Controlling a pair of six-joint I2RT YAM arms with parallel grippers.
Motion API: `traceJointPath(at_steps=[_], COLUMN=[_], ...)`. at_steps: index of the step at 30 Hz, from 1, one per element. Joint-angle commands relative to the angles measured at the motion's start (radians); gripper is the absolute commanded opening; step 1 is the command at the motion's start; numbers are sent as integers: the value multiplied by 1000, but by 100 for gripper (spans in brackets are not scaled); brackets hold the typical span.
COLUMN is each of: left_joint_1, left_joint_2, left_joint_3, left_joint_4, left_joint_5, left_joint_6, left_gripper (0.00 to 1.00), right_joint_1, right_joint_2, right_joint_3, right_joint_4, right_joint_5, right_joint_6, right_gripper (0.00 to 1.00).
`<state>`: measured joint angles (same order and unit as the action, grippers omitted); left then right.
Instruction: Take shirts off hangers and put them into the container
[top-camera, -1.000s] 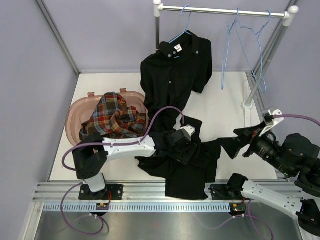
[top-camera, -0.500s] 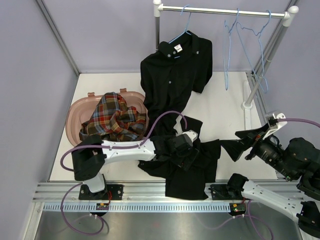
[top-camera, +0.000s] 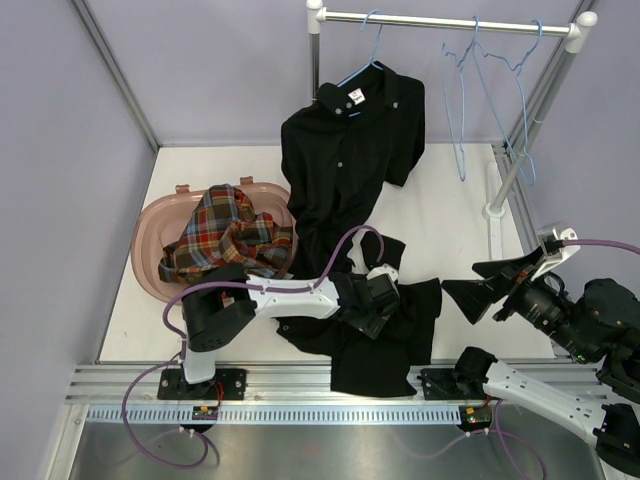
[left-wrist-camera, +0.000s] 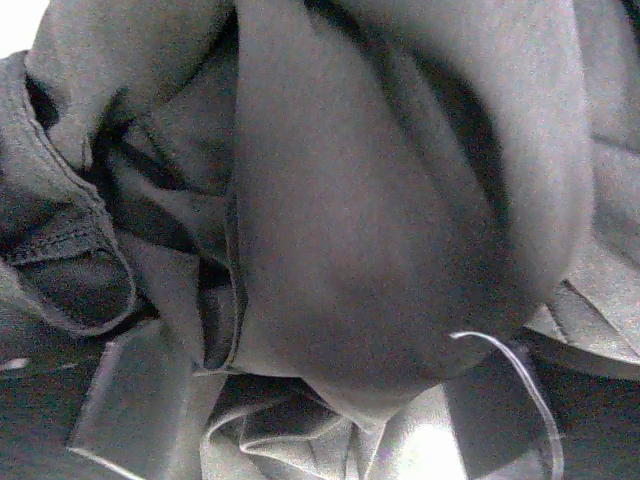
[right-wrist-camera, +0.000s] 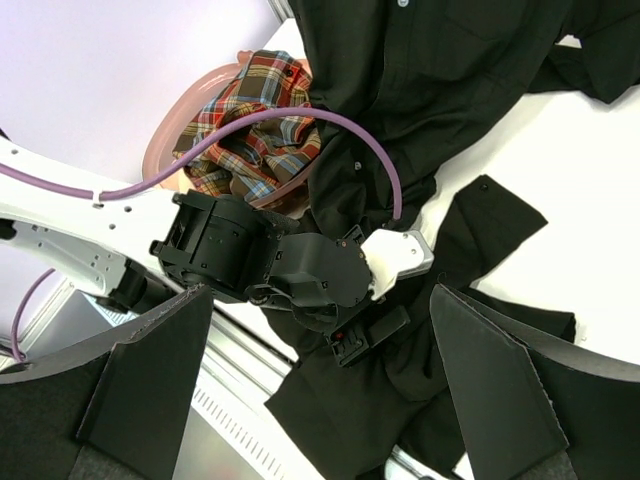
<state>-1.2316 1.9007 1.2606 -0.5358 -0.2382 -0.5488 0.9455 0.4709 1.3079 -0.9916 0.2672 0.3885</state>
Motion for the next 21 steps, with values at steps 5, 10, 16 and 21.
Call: traceJointPath(at_steps=[5, 10, 16, 21], left_joint_1=[11, 14, 12, 12], left_joint_2=[35, -32, -331, -613], left_joint_3=[11, 75, 169, 212], left_joint_4=[-52, -95, -141, -19], left_joint_5=[-41, -229, -571, -665], left_joint_6=[-34, -16, 47, 255], left_gripper=[16, 0, 0, 0], right_joint_1=[1, 1, 1, 1], right_joint_2=[-32, -32, -20, -12], right_joint_3=[-30, -42, -36, -16], right_joint_4=[65, 64, 62, 76], right_joint_5=[-16, -14, 4, 10], right_joint_6=[-5, -8, -22, -23], right_gripper=[99, 99, 99, 99])
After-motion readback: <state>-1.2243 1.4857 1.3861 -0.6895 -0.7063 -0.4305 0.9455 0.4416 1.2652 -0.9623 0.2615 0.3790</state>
